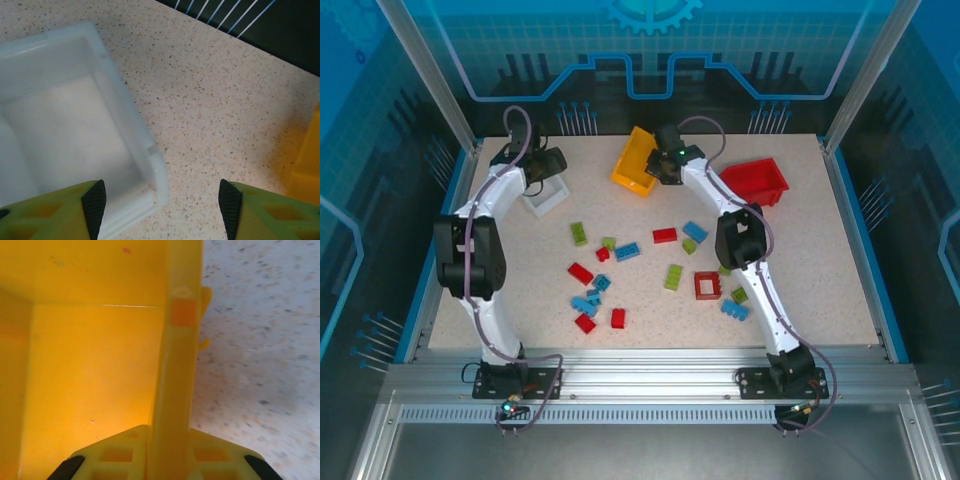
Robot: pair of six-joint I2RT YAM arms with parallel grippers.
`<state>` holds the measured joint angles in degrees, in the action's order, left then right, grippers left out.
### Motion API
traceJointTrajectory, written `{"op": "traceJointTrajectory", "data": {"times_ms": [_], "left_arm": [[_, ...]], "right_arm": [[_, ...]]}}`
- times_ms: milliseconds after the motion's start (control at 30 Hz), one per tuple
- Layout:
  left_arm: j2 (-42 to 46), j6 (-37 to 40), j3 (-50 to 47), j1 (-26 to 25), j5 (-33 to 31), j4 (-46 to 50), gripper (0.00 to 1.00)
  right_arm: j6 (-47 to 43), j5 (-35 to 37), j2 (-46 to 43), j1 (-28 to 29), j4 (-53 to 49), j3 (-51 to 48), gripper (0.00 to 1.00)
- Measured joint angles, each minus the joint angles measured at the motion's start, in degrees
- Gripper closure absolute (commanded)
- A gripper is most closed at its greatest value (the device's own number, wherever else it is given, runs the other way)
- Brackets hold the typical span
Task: Sort the legos into containers by color
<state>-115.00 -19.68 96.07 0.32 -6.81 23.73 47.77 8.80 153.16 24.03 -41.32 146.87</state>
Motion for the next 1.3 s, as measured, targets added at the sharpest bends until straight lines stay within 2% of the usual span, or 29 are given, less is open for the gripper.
{"op": "traceJointTrajectory", "data": {"times_ms": [100,233,333,433,600,800,967,1133,1300], "left_arm": [[-5.3,0.8,5.7,0.0,-0.9,2.8,0.32],[-11.3,1.7,11.5,0.0,-2.0,6.3,0.33],[-15.3,2.1,15.7,0.0,-2.9,9.0,0.37],[-17.9,2.9,18.5,0.1,-3.0,10.4,0.52],[-18.9,3.7,19.3,0.1,-2.3,11.3,0.84],[-16.6,4.9,15.4,-0.5,0.2,9.2,1.00],[-10.6,2.4,6.4,-2.4,3.5,6.3,1.00],[-5.3,-1.8,-0.9,-7.6,5.5,3.7,1.00],[-4.0,-5.6,-3.2,-13.6,6.6,1.4,1.00]], "right_arm": [[-2.8,2.8,-3.5,0.1,-2.5,-3.1,0.93],[-6.4,5.2,-10.1,0.1,-2.8,-12.0,0.93],[-9.0,6.2,-14.0,0.1,-2.8,-17.0,0.95],[-11.3,6.4,-15.8,0.1,-2.6,-19.4,0.95],[-14.5,6.4,-17.6,0.1,-1.6,-22.9,0.97],[-17.5,6.9,-19.5,-0.1,-0.7,-27.4,0.98],[-19.4,7.3,-22.3,-0.9,0.2,-31.5,0.98],[-21.4,6.8,-23.7,-2.2,1.4,-33.7,0.98],[-22.6,4.4,-23.6,-2.6,2.4,-33.7,0.98]]}}
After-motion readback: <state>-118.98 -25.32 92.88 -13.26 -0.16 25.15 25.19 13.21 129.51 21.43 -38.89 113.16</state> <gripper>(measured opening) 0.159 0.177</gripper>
